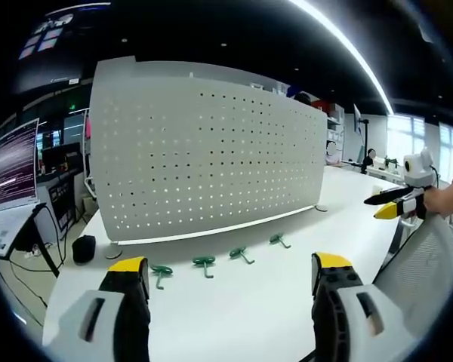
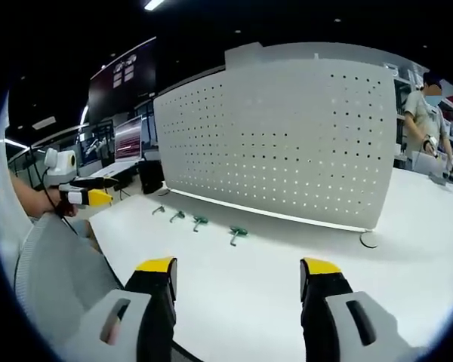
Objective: Insert the hook assembly into the mounting plate slot until the hook locks in place.
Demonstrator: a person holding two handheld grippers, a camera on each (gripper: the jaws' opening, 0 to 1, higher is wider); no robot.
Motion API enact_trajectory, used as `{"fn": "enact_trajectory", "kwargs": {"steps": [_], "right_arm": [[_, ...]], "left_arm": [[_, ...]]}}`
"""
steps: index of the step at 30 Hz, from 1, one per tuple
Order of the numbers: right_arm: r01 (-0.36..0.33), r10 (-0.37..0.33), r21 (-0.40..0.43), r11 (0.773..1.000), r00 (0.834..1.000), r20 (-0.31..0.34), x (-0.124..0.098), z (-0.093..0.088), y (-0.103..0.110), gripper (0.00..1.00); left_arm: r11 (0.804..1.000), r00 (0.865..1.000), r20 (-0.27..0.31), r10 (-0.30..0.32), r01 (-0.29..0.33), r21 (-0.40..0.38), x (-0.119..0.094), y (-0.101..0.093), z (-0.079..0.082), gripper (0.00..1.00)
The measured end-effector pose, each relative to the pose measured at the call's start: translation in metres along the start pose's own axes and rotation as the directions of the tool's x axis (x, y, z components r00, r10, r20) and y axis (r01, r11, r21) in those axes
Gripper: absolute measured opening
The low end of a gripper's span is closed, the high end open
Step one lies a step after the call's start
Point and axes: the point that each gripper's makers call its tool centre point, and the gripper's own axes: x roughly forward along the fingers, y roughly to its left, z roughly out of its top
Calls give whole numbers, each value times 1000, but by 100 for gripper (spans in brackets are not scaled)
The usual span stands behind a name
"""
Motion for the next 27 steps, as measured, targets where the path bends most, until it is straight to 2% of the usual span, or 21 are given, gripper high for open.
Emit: {"fn": "enact_trajectory", "kwargs": {"steps": [4,6,13,15,16,18,21,27], "right_arm": [[3,-3,4,1000,1000,5,0,2,0,65],[0,0,-2,1000,1000,1,0,1,0,65],[-1,1,8,1000,1000,4,0,3,0,66],[-9,9,-7,1000,1000,-5,1,2,1,66],[-15,15,-11,1000,1000,-1,1,3,2,65],[-20,20,-22,1000,1000,-3,1,4,3,64],[-24,24,-21,999,1000,-9,1,3,4,67],[-27,27,-36,999,1000,-7,0,4,1,67]], "left_arm": [[1000,1000,4,-2,2,-1,0,0,1,91],[999,1000,0,13,-13,32,-1,2,1,91],[1000,1000,0,15,-15,20,-1,2,2,90],[1000,1000,0,2,-2,7,-1,1,3,90],[999,1000,14,-21,21,-27,0,-2,5,90],[1000,1000,0,-14,14,3,-1,0,2,89],[999,999,-23,-40,40,-20,0,-3,-4,88],[998,998,-31,-60,60,-12,3,-2,-1,85]]}}
